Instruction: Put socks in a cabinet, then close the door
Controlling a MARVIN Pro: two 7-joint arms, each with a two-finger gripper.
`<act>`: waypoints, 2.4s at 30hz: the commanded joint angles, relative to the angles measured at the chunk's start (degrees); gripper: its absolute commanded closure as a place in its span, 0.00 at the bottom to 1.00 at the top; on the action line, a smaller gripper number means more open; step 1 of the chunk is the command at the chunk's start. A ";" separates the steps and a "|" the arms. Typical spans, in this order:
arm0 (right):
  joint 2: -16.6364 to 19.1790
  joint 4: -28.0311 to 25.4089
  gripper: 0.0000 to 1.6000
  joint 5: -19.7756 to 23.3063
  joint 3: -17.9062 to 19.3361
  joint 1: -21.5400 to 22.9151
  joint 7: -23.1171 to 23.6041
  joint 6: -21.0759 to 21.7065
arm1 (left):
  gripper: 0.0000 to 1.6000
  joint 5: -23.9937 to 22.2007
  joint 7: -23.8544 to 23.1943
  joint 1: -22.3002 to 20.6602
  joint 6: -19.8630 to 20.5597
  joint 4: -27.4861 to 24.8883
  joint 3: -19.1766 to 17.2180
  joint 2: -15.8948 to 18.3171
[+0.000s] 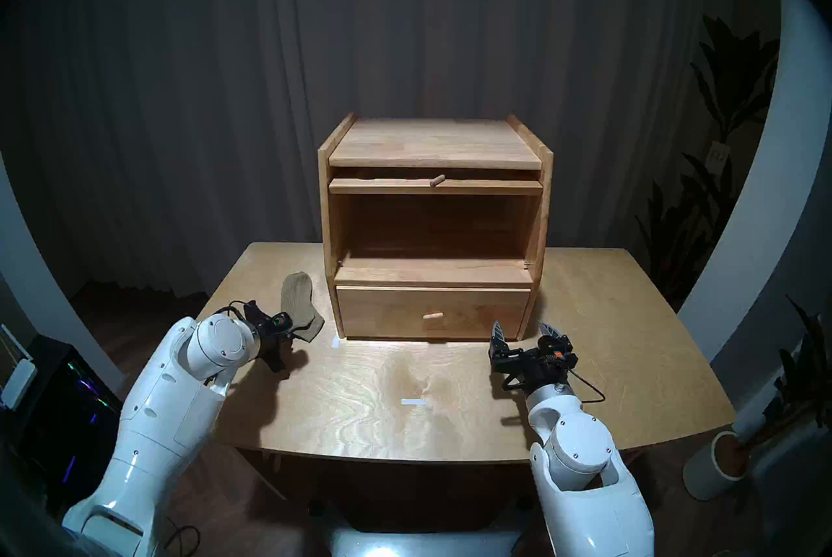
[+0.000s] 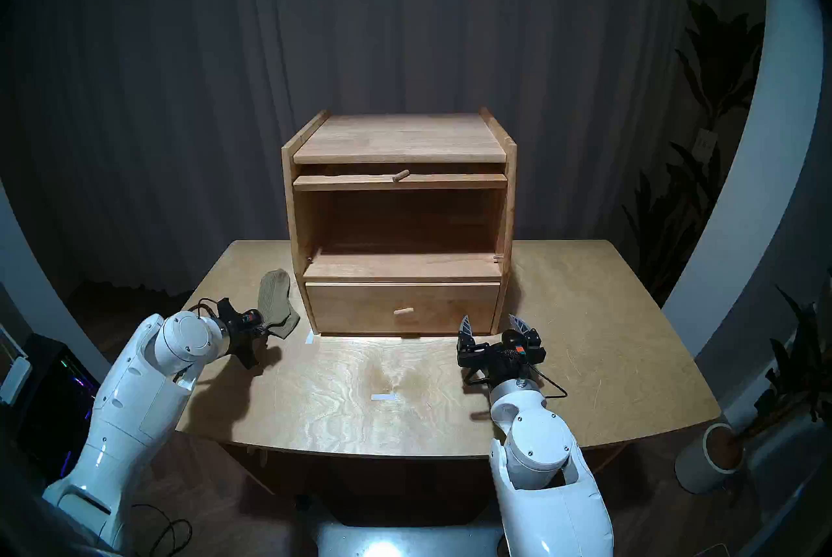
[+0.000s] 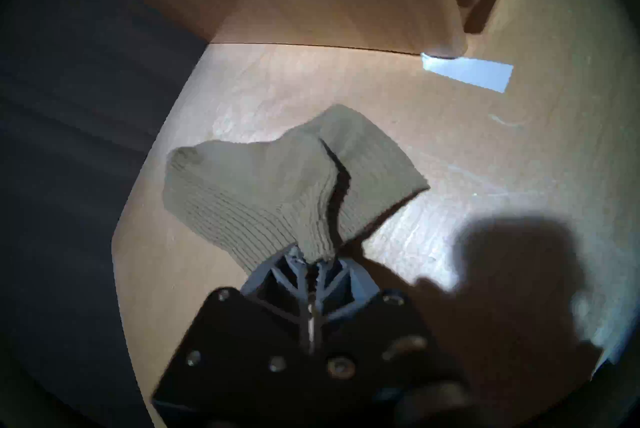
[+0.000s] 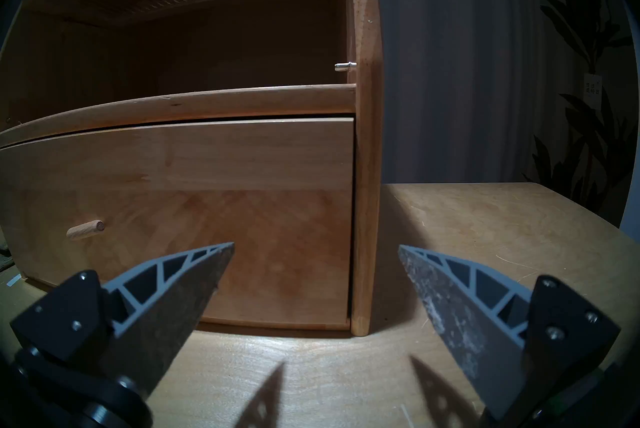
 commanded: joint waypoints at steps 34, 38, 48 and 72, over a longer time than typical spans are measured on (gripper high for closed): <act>-0.02 -0.08 0.00 0.00 0.07 0.85 0.03 -0.35 | 1.00 -50.87 0.90 3.03 -5.09 -32.20 -24.61 -21.16; -0.02 -0.13 0.00 0.00 0.08 0.87 0.03 -0.38 | 1.00 -56.41 -2.64 5.57 -3.47 -35.34 -23.14 -23.30; -0.04 -0.47 0.00 0.01 0.10 0.76 0.01 -0.46 | 1.00 -52.87 2.01 13.68 2.13 -43.52 -14.60 -27.94; -0.02 -0.03 0.00 0.00 0.08 0.94 0.05 -0.36 | 1.00 -29.35 27.39 2.74 2.30 -30.33 9.38 -28.06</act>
